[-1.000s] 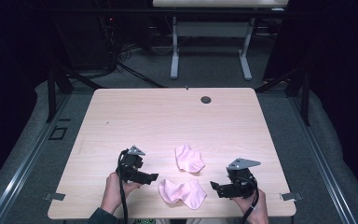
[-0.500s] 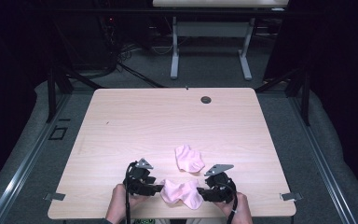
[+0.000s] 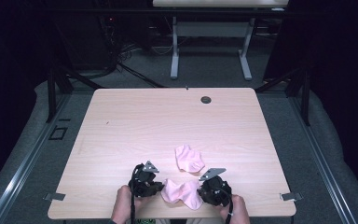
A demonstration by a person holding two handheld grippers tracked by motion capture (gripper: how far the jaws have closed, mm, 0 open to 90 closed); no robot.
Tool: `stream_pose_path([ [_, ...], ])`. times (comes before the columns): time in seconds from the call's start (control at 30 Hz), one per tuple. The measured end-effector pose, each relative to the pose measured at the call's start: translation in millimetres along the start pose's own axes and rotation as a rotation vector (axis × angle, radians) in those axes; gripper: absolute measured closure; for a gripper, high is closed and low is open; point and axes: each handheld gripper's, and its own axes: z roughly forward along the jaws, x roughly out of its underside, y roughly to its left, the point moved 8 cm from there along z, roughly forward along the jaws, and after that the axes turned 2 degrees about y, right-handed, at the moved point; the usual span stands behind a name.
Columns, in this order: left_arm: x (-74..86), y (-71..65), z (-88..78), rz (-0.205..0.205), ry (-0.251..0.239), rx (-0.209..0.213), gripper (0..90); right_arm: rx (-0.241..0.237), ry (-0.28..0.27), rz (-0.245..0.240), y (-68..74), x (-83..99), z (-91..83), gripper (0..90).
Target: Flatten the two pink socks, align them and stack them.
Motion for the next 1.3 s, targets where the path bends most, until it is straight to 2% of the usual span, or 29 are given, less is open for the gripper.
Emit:
stream_pose_path([
  [0.13, 0.8, 1.7, -3.7, -0.006, -0.034, -0.014, 88.9, -0.012, -0.012, 0.002, 1.6, -0.3, 0.1, 85.8],
  [0.2, 1.2, 2.6, -6.7, -0.009, -0.041, -0.020, 89.2, -0.006, -0.012, 0.002, 0.0, -0.2, -1.1, 86.3],
  [0.33, 2.8, 6.7, -15.8, -0.027, -0.057, -0.025, 89.2, -0.010, -0.036, 0.032, -2.4, -0.9, -4.7, 87.0],
  [0.57, 5.6, 8.2, -30.9, -0.072, -0.097, -0.026, 89.1, 0.005, -0.065, 0.061, -11.1, -1.9, -21.5, 87.1],
  [0.67, 11.9, 5.7, -30.6, -0.096, -0.087, -0.003, 89.0, 0.005, -0.072, 0.073, -11.8, -1.2, -25.9, 87.1],
  [0.87, 24.6, -1.1, -24.4, -0.150, -0.063, 0.031, 89.0, -0.006, -0.045, 0.072, -13.0, 4.0, -26.9, 86.9],
  [1.03, 28.7, -3.4, -20.2, -0.163, -0.042, 0.039, 88.3, -0.018, -0.021, 0.085, -14.9, 7.8, -23.4, 86.5],
  [1.13, 28.4, -0.7, -20.5, -0.168, -0.023, 0.016, 79.8, -0.012, -0.009, 0.073, -17.9, 9.8, -18.4, 82.7],
  [1.17, 27.0, -0.1, -21.6, -0.182, -0.032, 0.013, 75.3, -0.020, -0.035, 0.083, -18.4, 8.3, -19.3, 77.1],
  [1.2, 26.2, 1.3, -23.8, -0.182, -0.032, 0.006, 68.9, -0.035, -0.058, 0.093, -19.2, 6.9, -21.2, 72.6],
  [1.23, 24.4, 2.0, -26.2, -0.178, -0.038, 0.005, 67.0, -0.036, -0.077, 0.105, -20.1, 5.5, -23.5, 69.6],
  [1.3, 21.1, 3.1, -28.7, -0.180, -0.046, 0.000, 58.4, -0.033, -0.070, 0.107, -21.1, 5.5, -26.3, 62.1],
])
